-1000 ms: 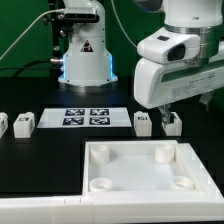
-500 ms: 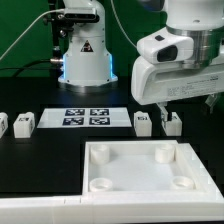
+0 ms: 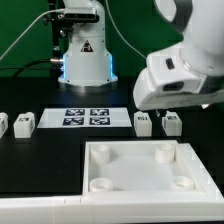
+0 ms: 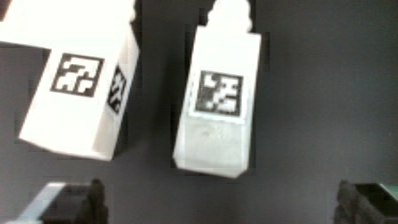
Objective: Assemble one leg
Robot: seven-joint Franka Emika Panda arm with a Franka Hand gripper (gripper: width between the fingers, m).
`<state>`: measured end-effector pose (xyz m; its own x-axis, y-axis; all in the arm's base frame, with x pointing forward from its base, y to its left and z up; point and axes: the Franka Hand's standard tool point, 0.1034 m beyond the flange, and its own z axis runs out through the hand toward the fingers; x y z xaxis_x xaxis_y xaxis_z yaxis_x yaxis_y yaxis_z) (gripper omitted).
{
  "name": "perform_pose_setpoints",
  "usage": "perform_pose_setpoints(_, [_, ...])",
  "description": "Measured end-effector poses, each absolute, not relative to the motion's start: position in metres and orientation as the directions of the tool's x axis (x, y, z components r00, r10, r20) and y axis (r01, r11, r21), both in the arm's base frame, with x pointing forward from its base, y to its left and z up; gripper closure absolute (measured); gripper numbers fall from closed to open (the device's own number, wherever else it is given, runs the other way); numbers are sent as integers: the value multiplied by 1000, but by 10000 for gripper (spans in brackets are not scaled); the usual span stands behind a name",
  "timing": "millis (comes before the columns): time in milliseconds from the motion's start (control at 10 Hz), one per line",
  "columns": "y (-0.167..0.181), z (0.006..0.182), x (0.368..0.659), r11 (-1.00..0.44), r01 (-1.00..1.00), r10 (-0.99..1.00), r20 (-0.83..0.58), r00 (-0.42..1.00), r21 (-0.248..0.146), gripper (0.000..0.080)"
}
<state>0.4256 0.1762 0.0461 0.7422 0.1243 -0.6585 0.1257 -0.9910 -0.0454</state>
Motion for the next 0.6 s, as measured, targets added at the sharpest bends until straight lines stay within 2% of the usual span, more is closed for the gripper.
perform_pose_setpoints(100, [175, 51, 421, -989, 141, 127, -761, 636, -47, 150])
perform_pose_setpoints(200, [178, 45, 429, -989, 138, 127, -793, 596, -54, 150])
perform_pose_setpoints(400, [178, 44, 430, -989, 137, 127, -786, 604, -55, 150])
perform_pose_setpoints(600, [182, 35, 420, -988, 143, 126, -798, 590, -50, 150])
